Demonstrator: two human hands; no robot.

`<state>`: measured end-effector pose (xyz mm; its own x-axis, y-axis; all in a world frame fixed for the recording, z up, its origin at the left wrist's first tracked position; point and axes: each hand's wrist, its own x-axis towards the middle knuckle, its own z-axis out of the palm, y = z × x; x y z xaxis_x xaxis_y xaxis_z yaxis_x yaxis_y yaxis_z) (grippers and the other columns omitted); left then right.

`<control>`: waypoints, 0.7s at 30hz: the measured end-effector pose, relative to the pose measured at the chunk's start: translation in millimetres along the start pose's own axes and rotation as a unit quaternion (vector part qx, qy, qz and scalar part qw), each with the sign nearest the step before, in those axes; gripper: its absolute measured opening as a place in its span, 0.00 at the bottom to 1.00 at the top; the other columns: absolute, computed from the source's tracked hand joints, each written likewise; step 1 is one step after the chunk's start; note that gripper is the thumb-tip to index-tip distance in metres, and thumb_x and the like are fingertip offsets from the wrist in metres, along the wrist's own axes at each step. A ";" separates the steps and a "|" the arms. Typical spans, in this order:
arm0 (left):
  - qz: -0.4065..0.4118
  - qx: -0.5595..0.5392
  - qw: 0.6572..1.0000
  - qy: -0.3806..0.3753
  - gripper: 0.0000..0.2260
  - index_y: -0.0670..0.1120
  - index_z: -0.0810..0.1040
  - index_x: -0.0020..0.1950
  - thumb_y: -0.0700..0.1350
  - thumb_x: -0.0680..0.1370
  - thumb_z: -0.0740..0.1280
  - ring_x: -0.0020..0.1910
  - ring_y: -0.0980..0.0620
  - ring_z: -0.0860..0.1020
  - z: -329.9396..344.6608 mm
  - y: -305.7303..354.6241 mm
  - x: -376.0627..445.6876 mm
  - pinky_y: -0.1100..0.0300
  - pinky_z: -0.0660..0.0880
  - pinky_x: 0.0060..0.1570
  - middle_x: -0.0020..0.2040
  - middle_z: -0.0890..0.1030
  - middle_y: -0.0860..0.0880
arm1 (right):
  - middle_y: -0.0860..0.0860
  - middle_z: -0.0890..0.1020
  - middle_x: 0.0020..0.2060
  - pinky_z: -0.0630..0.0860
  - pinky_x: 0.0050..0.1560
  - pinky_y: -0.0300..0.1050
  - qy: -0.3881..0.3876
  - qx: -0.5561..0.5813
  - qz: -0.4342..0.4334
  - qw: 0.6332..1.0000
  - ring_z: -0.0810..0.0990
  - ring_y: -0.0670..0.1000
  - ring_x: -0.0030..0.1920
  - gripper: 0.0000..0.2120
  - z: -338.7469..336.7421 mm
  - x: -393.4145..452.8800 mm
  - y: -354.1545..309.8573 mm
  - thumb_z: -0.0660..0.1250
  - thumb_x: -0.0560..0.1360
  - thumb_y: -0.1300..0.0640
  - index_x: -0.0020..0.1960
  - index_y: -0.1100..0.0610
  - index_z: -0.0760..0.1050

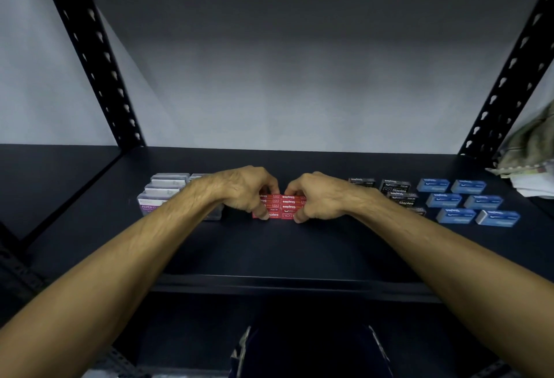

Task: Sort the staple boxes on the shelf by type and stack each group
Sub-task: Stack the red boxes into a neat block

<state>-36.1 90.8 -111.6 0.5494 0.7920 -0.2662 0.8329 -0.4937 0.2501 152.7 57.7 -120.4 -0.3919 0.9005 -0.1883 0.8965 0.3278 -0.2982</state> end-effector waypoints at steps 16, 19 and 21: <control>-0.034 0.016 0.998 0.044 0.36 0.54 0.73 0.69 0.70 0.66 0.70 0.60 0.53 0.77 -16.8 13.8 -11.0 0.54 0.74 0.62 0.64 0.78 0.55 | 0.49 0.75 0.65 0.73 0.58 0.45 0.022 0.033 0.039 0.998 0.76 0.50 0.61 0.39 -19.6 -18.8 6.7 0.76 0.68 0.44 0.75 0.48 0.64; -0.017 -0.029 0.991 0.126 0.32 0.53 0.76 0.66 0.71 0.69 0.67 0.59 0.53 0.78 -20.1 34.2 -3.7 0.52 0.75 0.61 0.62 0.79 0.55 | 0.47 0.77 0.62 0.72 0.57 0.44 0.053 0.056 0.056 0.995 0.77 0.48 0.59 0.33 -34.5 -38.7 20.7 0.74 0.70 0.43 0.72 0.47 0.69; 0.012 -0.069 0.982 0.173 0.25 0.52 0.78 0.62 0.66 0.73 0.68 0.55 0.54 0.79 -16.1 52.0 6.3 0.55 0.76 0.56 0.56 0.80 0.55 | 0.45 0.78 0.57 0.74 0.54 0.44 0.085 0.061 0.072 0.992 0.78 0.48 0.55 0.27 -41.9 -53.3 35.0 0.73 0.72 0.44 0.68 0.47 0.72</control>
<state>9.6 76.0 -85.3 0.4928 0.8675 0.0681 0.7900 -0.4788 0.3828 213.7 33.2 -81.6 -0.2108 0.9743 -0.0796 0.9051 0.1637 -0.3924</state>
